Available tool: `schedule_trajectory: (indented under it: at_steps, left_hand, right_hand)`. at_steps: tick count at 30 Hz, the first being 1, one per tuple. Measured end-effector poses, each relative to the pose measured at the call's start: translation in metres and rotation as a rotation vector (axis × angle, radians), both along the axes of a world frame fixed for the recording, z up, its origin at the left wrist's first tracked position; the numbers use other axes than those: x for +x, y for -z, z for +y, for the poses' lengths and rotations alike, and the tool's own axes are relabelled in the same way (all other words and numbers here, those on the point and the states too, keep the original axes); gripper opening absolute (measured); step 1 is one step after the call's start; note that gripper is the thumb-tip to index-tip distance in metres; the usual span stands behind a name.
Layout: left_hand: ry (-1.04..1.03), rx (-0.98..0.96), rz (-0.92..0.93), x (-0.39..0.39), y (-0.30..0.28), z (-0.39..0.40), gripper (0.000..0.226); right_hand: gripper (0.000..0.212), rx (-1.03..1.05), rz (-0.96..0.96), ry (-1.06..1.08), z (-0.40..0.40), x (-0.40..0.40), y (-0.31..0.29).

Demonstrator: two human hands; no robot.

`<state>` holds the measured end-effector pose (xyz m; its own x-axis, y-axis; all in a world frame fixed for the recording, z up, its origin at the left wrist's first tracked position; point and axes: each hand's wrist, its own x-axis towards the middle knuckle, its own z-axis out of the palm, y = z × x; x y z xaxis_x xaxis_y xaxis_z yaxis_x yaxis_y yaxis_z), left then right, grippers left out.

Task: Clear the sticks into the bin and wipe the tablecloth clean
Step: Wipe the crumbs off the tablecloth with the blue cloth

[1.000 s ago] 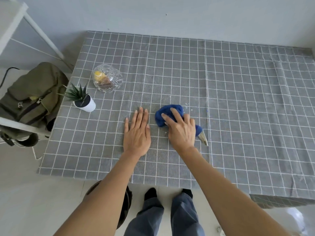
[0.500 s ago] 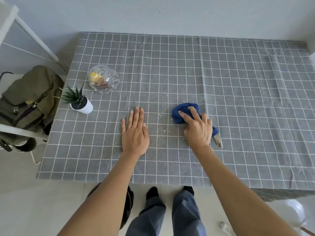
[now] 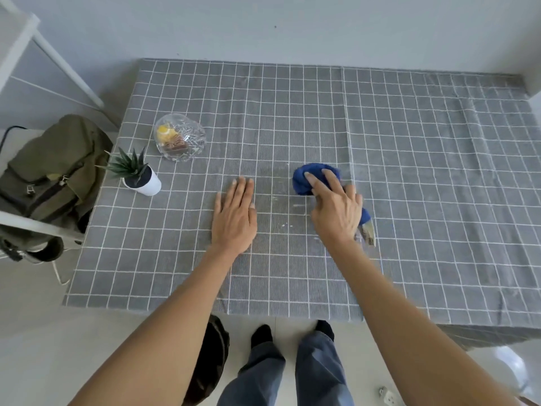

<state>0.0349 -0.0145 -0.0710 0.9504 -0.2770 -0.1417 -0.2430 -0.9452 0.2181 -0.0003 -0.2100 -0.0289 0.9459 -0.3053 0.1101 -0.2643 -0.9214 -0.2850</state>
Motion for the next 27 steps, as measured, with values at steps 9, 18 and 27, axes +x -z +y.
schedule_trajectory:
  at_steps: [9,18,27]
  left_hand:
    - [0.062,0.003,-0.008,0.051,0.002,-0.01,0.052]
    - [0.03,-0.002,-0.016,0.052,0.002,-0.011,0.051]
    - [0.035,0.017,-0.007,0.054,0.004,-0.01,0.052]
  right_hand:
    - [0.056,-0.079,0.204,-0.138,0.033,0.049,0.011]
    - [0.055,-0.096,0.107,-0.133,0.006,0.018,0.018]
    - [0.055,-0.057,0.046,0.043,-0.021,-0.006,0.016]
